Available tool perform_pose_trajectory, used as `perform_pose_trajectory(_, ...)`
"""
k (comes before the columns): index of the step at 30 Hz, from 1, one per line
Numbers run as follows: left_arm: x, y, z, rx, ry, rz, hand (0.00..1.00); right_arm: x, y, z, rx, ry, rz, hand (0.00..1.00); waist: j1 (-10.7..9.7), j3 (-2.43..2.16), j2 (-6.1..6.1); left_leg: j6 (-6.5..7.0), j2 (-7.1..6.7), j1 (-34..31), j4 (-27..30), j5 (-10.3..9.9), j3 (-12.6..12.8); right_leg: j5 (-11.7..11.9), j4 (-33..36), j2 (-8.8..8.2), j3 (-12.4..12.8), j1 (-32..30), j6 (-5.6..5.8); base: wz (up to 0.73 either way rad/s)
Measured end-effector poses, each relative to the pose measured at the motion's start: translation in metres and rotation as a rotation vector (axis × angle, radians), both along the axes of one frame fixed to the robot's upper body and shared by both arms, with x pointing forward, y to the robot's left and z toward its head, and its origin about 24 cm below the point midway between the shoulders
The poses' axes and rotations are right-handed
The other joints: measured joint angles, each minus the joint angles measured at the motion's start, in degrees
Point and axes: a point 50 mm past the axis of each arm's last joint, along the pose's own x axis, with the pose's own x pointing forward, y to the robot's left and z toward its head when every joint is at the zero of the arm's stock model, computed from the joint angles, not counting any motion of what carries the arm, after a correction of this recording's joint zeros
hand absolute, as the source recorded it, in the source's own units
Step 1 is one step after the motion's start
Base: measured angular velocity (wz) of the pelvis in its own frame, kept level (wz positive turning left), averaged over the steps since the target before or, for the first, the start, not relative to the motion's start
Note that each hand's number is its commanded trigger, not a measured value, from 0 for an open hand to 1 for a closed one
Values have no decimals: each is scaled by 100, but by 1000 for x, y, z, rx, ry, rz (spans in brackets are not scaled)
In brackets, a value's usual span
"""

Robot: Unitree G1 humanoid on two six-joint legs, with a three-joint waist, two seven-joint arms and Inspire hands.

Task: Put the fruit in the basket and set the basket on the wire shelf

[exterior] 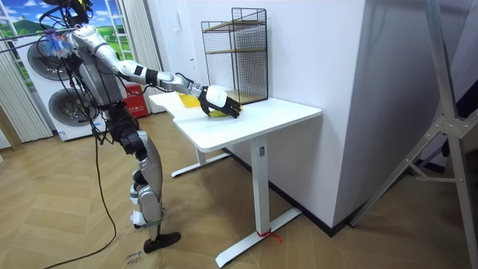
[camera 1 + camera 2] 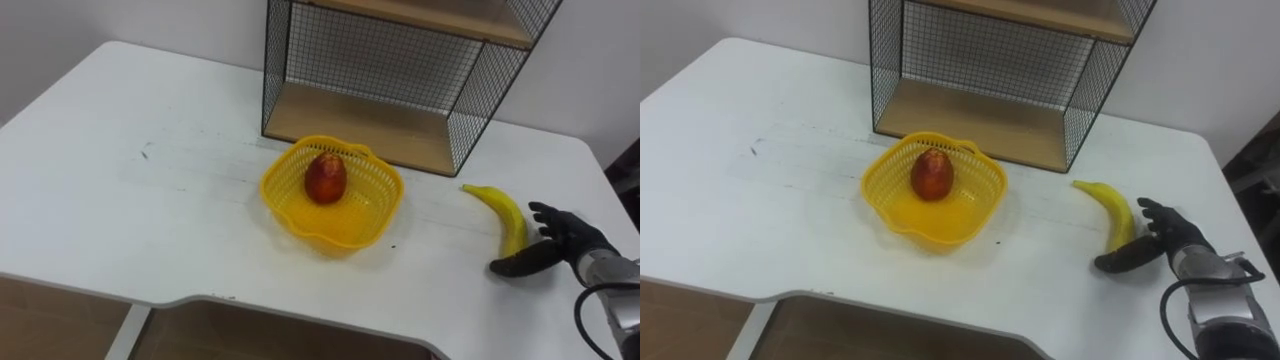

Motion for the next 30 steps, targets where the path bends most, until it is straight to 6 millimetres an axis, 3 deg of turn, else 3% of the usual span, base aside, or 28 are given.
perform_pose_trajectory(22, -6, 1, 0, 3, 47, 17, 0, 1, -5, 2, -35, 44, -32, 0, 83, 0, 12, -2, 0, -68, 59, -1, -65, -3, -8, 4, -55, 10, 2, 1)
perform_pose_trajectory(23, -5, 1, 0, 3, 43, 15, 0, 1, -5, 2, -35, 45, -34, 13, 82, -1, 15, -2, 0, -80, 73, -1, -75, -3, -8, 6, -57, 6, 2, 6)
perform_pose_trajectory(24, -5, 0, 0, 3, 43, 15, 0, 0, -5, 1, -35, 46, -35, 64, 82, -3, 19, -2, 0, -82, 76, -1, -78, -3, -9, 7, -60, 9, 2, 4)
perform_pose_trajectory(25, -5, 0, 0, 2, 45, 16, 0, -1, -6, 0, -33, 52, -39, 92, 82, -4, 23, -3, 0, -76, 77, 0, -86, -3, -13, 6, -67, 24, 2, 3)
perform_pose_trajectory(26, -7, 1, 0, 3, 48, 18, 0, -2, -7, -1, -29, 53, -45, 100, 83, -4, 24, -3, 0, -69, 79, 0, -93, -3, -17, 7, -74, 40, 1, 4)
perform_pose_trajectory(30, -7, 1, 0, 6, 47, 18, 0, -4, -10, -2, -100, 49, -73, 100, 107, 0, 22, -5, -5, -46, 90, -2, -146, -1, -80, 16, -113, 89, -1, 7)
